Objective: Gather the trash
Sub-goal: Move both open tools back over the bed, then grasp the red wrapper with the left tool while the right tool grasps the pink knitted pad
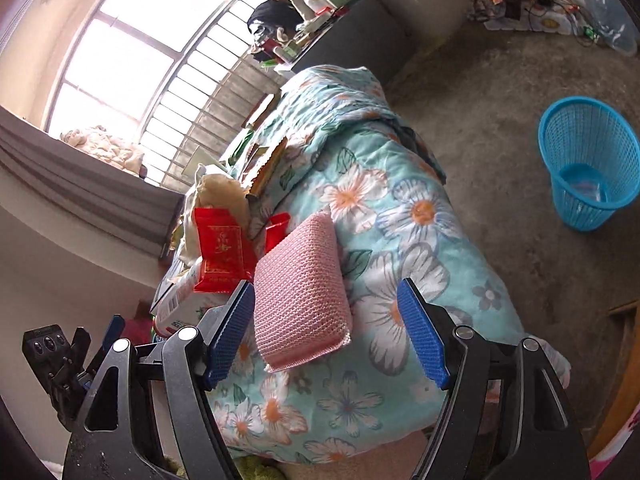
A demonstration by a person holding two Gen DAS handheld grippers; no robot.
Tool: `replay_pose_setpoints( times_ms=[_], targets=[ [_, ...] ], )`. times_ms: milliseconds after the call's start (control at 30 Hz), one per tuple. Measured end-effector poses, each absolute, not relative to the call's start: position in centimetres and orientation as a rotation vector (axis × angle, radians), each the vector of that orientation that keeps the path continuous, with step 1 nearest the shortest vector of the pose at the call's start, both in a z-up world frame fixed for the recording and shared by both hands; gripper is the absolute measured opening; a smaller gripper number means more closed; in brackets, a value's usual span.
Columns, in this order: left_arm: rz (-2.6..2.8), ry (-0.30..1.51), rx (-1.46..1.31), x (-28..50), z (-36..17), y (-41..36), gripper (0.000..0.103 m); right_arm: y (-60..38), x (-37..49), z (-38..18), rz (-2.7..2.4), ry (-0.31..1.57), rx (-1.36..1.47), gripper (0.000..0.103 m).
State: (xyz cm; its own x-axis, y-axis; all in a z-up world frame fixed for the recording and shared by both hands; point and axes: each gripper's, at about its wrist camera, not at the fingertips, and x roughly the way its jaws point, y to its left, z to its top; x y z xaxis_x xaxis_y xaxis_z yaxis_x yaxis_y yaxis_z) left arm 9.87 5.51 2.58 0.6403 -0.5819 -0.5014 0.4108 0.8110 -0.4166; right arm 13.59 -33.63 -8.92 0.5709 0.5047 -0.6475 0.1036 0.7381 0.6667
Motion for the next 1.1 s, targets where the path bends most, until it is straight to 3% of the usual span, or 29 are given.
replay_pose_setpoints(
  times_ms=[433,833,1100],
  targets=[
    [-0.54,0.901,-0.163,20.9,0.1,-2.3,0.039,-31.1,14.7,-9.8,0.218,1.012,0.675,0.069],
    [-0.411,0.951,0.028,22.3,-2.6,-5.2,0.014,-31.7,14.6,-10.2,0.283,1.031,0.724,0.058],
    [-0.395,0.919,0.04,22.0,-2.3,-5.4,0.007,-31.0,14.3,-10.2,0.301,1.056,0.703,0.047]
  ],
)
